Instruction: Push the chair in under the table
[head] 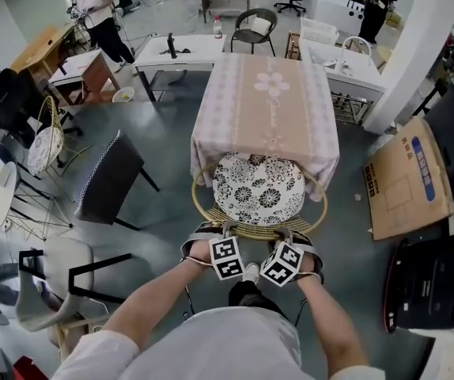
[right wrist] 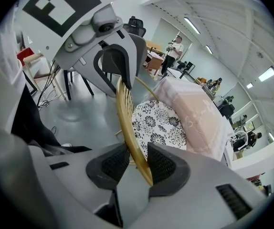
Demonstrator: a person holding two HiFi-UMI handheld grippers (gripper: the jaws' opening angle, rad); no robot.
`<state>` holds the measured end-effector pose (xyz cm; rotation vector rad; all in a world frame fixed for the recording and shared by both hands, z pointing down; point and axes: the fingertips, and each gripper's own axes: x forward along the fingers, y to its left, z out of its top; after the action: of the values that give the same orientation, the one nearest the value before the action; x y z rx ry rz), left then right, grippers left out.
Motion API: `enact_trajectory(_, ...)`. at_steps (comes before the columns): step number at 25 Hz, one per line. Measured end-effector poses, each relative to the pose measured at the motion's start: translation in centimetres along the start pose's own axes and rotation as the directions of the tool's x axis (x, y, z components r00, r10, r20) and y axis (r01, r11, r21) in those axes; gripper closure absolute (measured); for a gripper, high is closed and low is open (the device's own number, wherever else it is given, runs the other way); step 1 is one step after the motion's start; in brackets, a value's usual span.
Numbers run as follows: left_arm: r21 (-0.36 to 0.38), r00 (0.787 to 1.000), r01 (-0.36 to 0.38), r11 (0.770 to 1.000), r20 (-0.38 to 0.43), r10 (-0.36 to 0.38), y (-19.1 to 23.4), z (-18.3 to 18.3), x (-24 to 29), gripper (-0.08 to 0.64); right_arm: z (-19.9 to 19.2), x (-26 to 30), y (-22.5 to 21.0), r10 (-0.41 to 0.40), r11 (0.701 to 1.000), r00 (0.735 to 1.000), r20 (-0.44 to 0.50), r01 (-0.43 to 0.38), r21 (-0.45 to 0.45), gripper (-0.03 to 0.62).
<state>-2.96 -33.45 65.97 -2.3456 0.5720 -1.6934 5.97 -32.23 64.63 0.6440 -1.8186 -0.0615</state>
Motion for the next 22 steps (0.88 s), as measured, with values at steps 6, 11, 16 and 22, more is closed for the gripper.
enact_trajectory(6,-0.015,1.000,-0.007,1.000,-0.017,0.007,1.8,0.5,1.0,0.440,0.2,0.9,-1.8,0.021,1.000,1.000,0.010,-0.020,-0.012,0.489)
enact_trajectory(11,-0.024,0.999,-0.011,1.000,-0.032,0.010,3.1,0.6,1.5,0.440,0.7,1.4,-3.1,0.029,0.999,0.999,0.022,-0.029,-0.029,0.492)
enact_trajectory(16,-0.028,0.999,-0.010,1.000,-0.047,0.009,4.2,0.6,2.2,0.439,1.0,1.9,-4.1,0.042,0.999,0.998,0.048,-0.040,-0.036,0.494)
enact_trajectory(22,-0.025,0.998,-0.005,1.000,-0.062,0.004,5.4,0.7,2.9,0.437,1.3,2.7,-5.0,0.082,0.996,0.994,0.069,-0.080,-0.034,0.497)
